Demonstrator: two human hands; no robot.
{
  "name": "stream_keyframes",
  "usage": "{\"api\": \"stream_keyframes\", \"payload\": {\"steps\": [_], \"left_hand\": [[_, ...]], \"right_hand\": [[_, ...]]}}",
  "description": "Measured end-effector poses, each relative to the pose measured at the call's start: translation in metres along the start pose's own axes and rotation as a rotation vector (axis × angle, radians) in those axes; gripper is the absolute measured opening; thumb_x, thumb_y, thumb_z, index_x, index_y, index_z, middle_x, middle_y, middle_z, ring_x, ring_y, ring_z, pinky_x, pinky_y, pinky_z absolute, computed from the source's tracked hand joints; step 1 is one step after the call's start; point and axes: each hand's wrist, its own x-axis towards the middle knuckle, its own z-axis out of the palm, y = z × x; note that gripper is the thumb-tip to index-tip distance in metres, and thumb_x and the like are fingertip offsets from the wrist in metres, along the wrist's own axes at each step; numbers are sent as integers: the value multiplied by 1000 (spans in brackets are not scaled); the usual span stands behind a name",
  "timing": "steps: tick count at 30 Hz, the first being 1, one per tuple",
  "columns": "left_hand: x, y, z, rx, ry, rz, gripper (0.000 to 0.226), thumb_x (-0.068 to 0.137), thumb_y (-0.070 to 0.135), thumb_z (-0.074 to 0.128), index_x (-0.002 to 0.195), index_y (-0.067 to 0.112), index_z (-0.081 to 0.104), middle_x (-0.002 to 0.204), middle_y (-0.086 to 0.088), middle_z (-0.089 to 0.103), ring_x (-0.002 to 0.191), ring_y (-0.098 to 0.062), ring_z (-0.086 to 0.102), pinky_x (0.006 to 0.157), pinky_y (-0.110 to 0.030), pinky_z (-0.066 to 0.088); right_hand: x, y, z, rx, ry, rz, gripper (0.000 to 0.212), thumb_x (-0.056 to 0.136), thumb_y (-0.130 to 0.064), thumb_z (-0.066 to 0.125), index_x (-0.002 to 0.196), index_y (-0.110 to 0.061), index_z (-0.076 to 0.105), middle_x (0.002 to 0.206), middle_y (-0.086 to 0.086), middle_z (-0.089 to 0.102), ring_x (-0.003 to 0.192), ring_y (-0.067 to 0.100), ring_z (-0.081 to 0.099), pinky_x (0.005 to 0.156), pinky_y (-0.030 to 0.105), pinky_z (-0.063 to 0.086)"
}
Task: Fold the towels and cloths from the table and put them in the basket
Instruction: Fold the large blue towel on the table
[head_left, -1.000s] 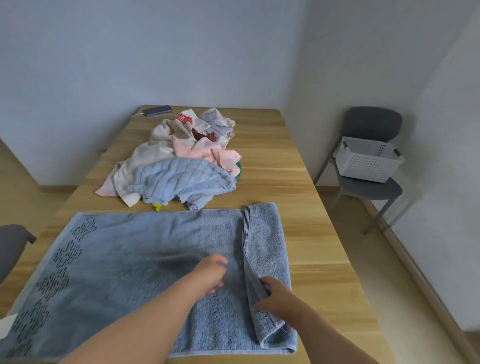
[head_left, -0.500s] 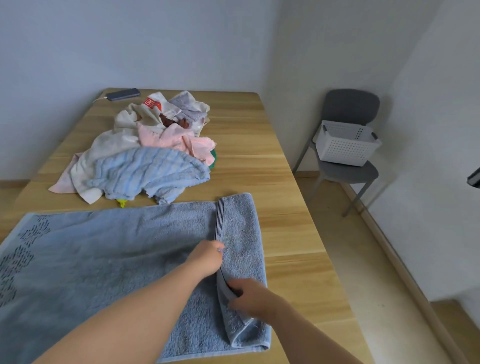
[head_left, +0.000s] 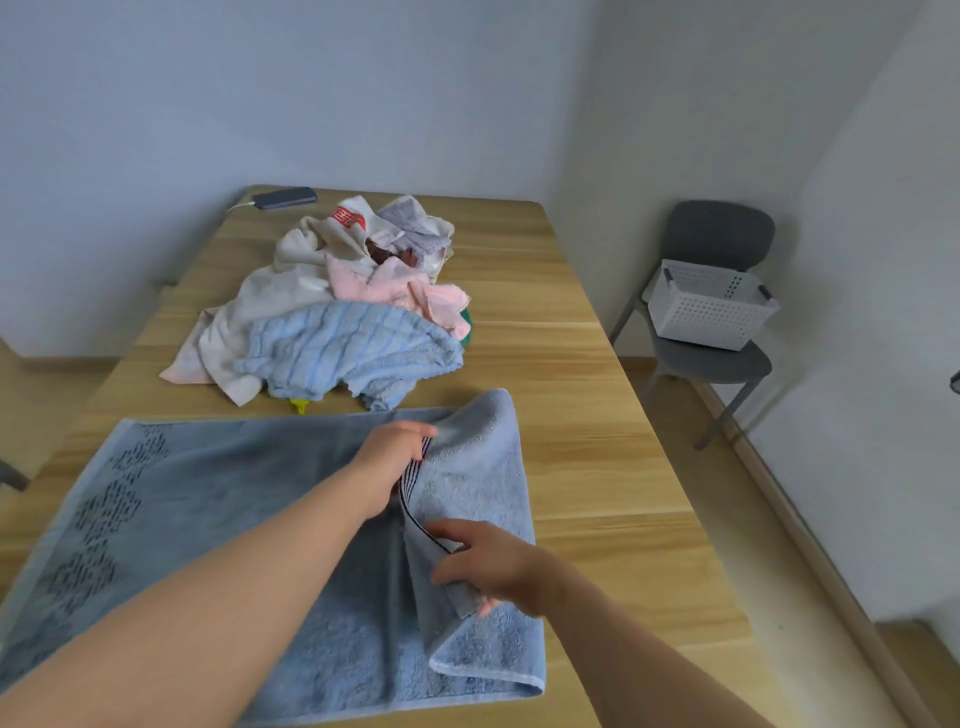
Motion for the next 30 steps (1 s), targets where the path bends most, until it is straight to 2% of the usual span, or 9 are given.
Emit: {"api": "stream_keyframes", "payload": {"steps": [4,7,13,18,20,21,23,26,30], "left_hand": [[-15,-15,-74,-13,95,167,31,87,-1,50,104,20,66,127,-7,55,110,-16,53,90,-25,40],[-27,-33,-131,33,113,271,35,87,0,56,117,18,62,131,-3,54,128,-17,44,96,-22,34],[-35,-71,-228,113,122,263,48,88,-3,50,128,22,54,143,-4,43,137,-17,34,102,-27,31],[-28,-109,-279,193,183,200,45,89,1,51,129,22,53,144,-3,43,135,-19,37,102,-29,32],[-24,-124,-289,226,193,128,47,90,4,53,133,20,48,137,-1,49,123,-19,48,93,-28,39],[-23,-132,-291,258,179,96,48,90,5,55,135,19,46,124,2,55,104,-15,55,80,-24,42],[-26,-147,-293,348,113,20,51,89,7,58,137,16,43,110,3,56,75,-6,50,65,-18,39],[-27,-165,-284,539,24,-93,56,87,19,63,138,25,40,145,-8,37,122,-27,45,101,-33,40],[-27,-164,-256,755,21,-66,51,88,31,58,136,32,40,153,-6,24,140,-28,24,112,-33,20]], "right_hand": [[13,-39,51,65,-47,-24,57,86,-6,54,136,-32,47,114,-1,55,83,21,60,52,22,49],[26,-65,96,72,-85,-36,55,86,-3,52,128,-38,50,115,3,56,91,26,58,59,26,50],[50,-106,183,77,-120,-60,56,88,0,50,136,-29,47,108,0,56,88,21,57,64,26,50],[72,-117,235,39,-112,-54,54,90,-7,54,140,-24,42,79,-1,57,48,5,53,46,14,45],[76,-116,243,14,-117,-55,51,92,-22,58,140,-26,42,79,0,58,58,8,51,59,19,47],[80,-114,246,-8,-78,-60,49,92,-28,58,138,-26,43,89,1,58,66,9,51,67,23,47],[88,-107,244,-167,134,-51,46,92,-34,54,137,-27,45,112,3,56,85,11,53,84,30,47],[88,-85,226,-622,414,42,50,93,-36,44,143,-34,34,145,-1,37,130,23,35,109,42,28],[71,-46,199,-664,360,166,60,93,-33,42,148,-35,18,158,-10,4,144,25,5,114,49,16]]}}
